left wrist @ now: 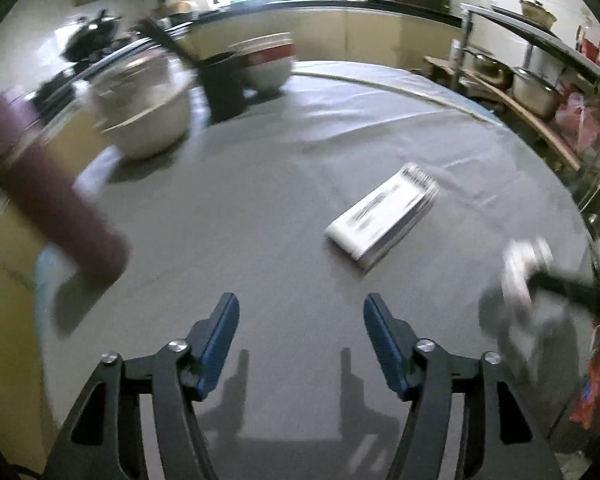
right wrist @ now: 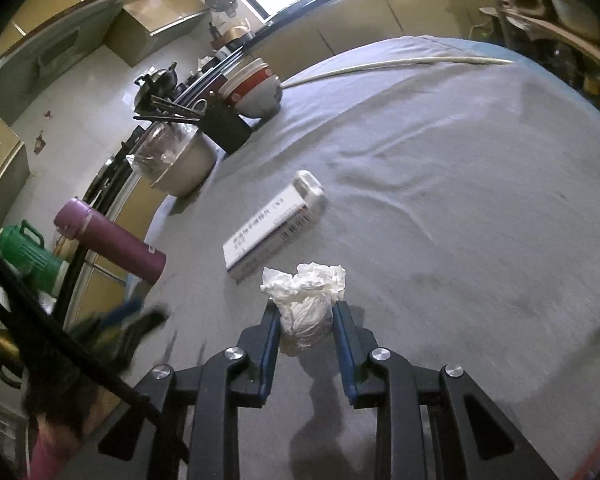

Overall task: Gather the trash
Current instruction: 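Grasp the crumpled white tissue with the right gripper, then grasp the white medicine box with the left gripper and lift it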

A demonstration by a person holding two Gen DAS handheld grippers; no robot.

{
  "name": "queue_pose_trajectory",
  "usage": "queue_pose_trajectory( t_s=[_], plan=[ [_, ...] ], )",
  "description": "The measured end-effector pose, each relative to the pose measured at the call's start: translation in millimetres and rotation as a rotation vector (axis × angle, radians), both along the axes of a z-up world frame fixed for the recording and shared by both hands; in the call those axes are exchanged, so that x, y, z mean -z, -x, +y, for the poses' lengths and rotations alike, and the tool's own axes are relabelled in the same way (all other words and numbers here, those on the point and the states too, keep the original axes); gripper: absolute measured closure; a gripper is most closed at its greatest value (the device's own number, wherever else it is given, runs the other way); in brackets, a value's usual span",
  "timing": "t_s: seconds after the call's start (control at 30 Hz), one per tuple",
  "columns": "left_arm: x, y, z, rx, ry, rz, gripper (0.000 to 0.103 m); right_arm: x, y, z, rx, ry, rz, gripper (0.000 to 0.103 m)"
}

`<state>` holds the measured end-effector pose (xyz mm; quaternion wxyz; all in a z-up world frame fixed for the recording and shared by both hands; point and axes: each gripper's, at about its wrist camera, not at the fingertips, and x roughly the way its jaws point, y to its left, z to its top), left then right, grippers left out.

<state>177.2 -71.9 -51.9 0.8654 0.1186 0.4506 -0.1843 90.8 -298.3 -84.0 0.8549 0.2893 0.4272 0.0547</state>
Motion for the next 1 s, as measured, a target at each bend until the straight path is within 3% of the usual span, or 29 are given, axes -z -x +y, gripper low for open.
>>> queue_pose_trajectory(
  t_s=[0.13,0.3,0.53,0.6,0.7,0.73,0.77,1.0],
  plan=[
    [2,-30,-36,0.088,0.058,0.025,0.027,-2,37,-14,0.015,-0.006,-0.001,0.075],
    [22,-59,-65,0.145,0.032,0.107,0.027,-4,74,-25,0.029,-0.024,-0.002,0.075],
    [39,-63,-73,0.149,-0.015,0.121,0.028,-10,84,-27,0.035,-0.028,-0.017,0.075],
    [39,-58,-73,0.155,-0.025,0.097,0.036,-11,83,-24,0.03,-0.024,-0.024,0.075],
    [35,-48,-71,0.162,-0.024,0.082,0.062,-16,83,-16,0.015,0.017,-0.038,0.075],
    [33,-47,-69,0.162,-0.006,0.093,0.083,-18,84,-14,0.011,0.024,-0.042,0.075],
    [32,-45,-67,0.155,0.007,0.109,0.097,-19,85,-13,0.01,0.027,-0.047,0.075],
    [30,-19,-53,0.144,0.044,0.128,0.097,-25,94,-12,0.017,0.035,-0.065,0.075]
  ],
)
